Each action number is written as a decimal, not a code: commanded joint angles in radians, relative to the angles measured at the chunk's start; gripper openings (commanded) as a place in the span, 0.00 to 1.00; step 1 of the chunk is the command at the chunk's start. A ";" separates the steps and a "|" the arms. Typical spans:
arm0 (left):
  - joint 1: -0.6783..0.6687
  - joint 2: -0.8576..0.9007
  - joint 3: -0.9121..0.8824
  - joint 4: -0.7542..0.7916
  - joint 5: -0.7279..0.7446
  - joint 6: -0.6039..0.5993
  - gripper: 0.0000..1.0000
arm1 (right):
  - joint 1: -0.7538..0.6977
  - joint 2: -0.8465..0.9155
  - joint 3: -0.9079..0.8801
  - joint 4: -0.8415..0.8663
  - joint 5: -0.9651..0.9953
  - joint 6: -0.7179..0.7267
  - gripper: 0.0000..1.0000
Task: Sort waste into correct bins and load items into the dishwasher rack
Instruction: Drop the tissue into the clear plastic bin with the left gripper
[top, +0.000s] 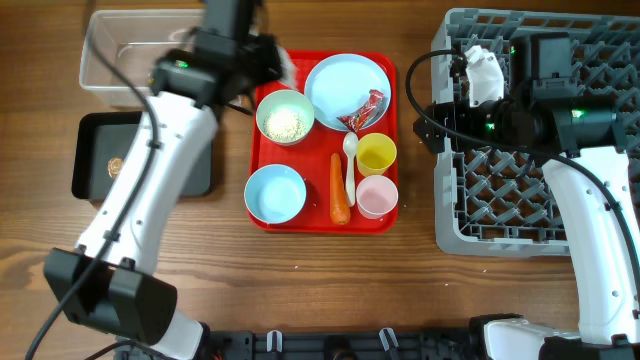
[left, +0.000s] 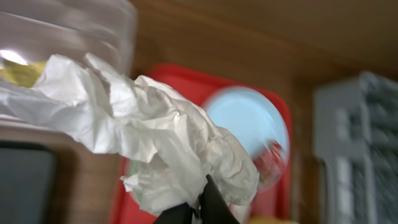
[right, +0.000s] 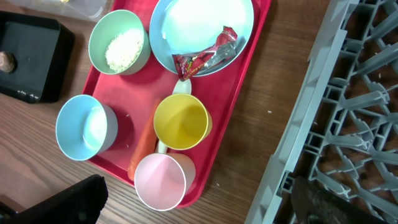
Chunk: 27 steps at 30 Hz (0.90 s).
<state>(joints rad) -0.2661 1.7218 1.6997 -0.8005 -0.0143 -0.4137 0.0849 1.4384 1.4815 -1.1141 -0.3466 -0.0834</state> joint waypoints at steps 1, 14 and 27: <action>0.126 0.040 0.006 0.069 -0.086 0.079 0.04 | 0.007 0.006 -0.005 0.003 0.010 0.008 0.97; 0.257 0.284 0.006 0.312 -0.084 0.119 1.00 | 0.007 0.006 -0.005 0.006 0.010 0.016 0.97; 0.161 0.163 0.006 0.063 0.194 0.123 1.00 | 0.007 0.006 -0.005 0.008 0.011 0.032 0.97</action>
<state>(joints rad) -0.0528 1.9213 1.6993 -0.6506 0.0715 -0.3107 0.0849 1.4384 1.4815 -1.1122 -0.3462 -0.0681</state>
